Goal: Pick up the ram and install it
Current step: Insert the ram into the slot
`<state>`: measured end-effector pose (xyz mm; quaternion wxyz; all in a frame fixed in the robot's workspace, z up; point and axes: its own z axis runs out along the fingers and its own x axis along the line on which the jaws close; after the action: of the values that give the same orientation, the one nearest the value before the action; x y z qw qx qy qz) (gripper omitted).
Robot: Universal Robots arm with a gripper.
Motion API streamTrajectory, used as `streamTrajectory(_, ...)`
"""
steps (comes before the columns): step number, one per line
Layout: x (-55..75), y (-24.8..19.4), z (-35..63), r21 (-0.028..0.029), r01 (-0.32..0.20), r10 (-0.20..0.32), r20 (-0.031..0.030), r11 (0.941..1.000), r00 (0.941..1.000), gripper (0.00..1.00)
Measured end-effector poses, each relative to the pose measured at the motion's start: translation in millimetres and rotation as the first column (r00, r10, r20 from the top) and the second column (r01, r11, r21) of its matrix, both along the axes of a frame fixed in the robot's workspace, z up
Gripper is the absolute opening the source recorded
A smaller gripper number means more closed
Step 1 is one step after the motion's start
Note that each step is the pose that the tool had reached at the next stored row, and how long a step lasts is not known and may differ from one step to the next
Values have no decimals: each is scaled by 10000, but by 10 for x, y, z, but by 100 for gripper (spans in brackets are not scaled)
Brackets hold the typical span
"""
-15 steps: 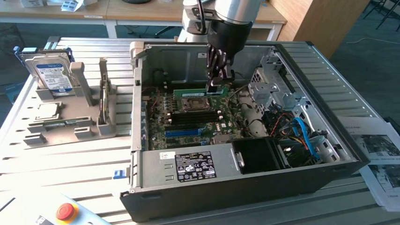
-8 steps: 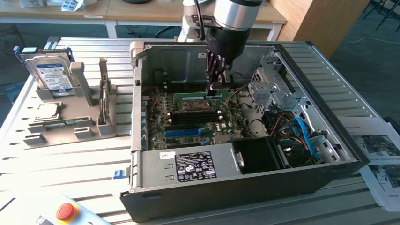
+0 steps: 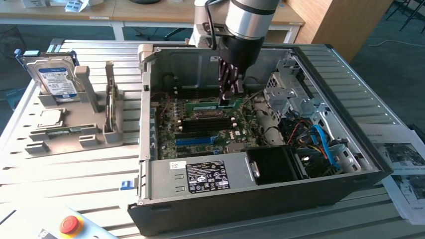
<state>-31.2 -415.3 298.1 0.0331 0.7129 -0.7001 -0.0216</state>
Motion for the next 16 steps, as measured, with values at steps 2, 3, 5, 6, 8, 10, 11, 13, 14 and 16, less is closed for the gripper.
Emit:
streamTrajectory(2,0,0,-16,0,0,0,3,10000,10000,12)
streamTrajectory(3,0,0,-16,-2,0,0,2,10000,10000,12)
streamTrajectory(5,0,0,-16,-2,-1,1,3,10000,10000,12)
streamTrajectory(6,0,0,-17,-2,0,0,2,10000,10000,12)
streamTrajectory(8,0,0,-25,5,0,0,6,10000,10000,12)
streamTrajectory(10,0,0,-41,0,0,0,9,10000,10000,12)
streamTrajectory(11,0,0,-49,1,0,0,12,10000,10000,12)
streamTrajectory(13,0,0,-64,0,0,0,14,10000,10000,12)
streamTrajectory(14,0,0,-70,0,0,0,14,10000,10000,12)
streamTrajectory(16,0,0,-85,-3,0,0,16,10000,10000,12)
